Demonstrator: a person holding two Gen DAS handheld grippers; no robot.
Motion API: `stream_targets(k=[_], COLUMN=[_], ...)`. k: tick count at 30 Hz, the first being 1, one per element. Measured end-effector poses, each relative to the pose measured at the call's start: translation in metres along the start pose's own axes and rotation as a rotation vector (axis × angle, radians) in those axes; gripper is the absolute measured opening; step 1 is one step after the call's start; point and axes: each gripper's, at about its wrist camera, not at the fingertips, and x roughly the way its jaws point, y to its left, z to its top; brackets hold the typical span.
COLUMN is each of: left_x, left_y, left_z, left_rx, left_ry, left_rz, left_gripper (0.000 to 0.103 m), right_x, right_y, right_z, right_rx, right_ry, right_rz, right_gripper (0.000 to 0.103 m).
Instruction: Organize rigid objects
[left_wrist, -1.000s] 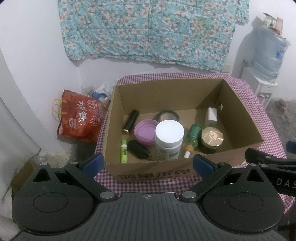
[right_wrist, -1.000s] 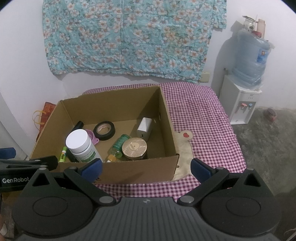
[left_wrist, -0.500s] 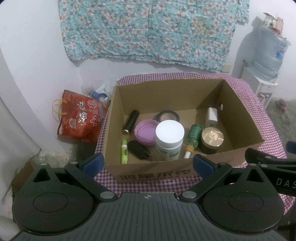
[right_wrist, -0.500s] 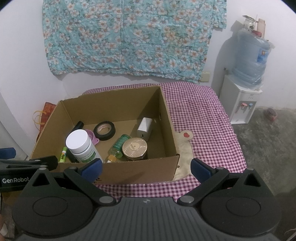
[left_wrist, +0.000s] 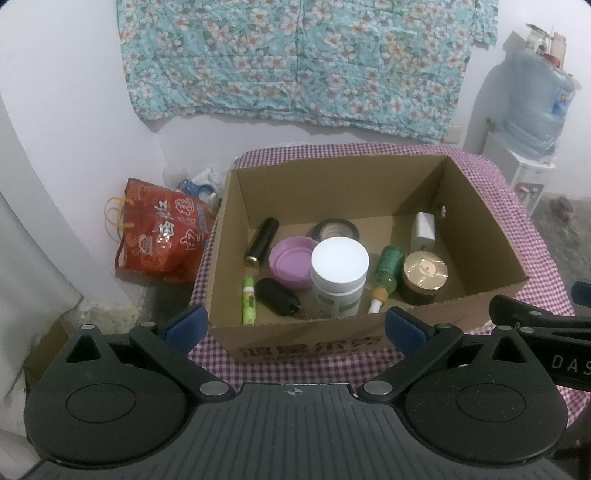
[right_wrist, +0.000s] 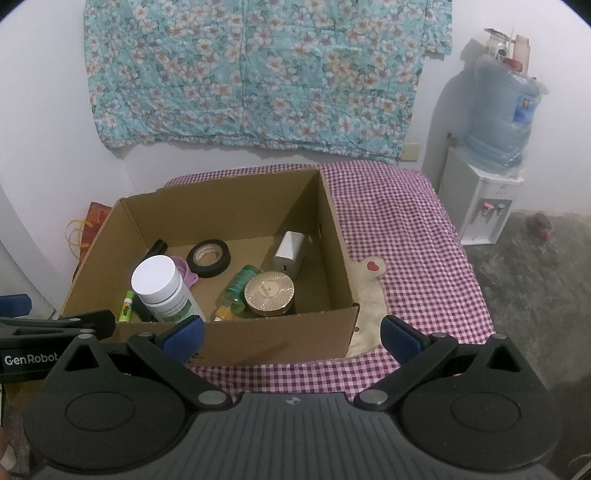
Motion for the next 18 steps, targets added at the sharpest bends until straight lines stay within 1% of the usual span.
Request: stream_targets(k=[18], left_x=[0.0], left_y=[-0.0014], left_z=[-0.0001], left_rx=[0.0], left_ry=[0.002], left_rz=[0.001], left_gripper=[0.102], right_x=[0.0001], right_y=[-0.0009], right_z=[0.0001], right_rx=[-0.001], right_ry=[0.001], right_rz=[0.001], right_gripper=[0.103])
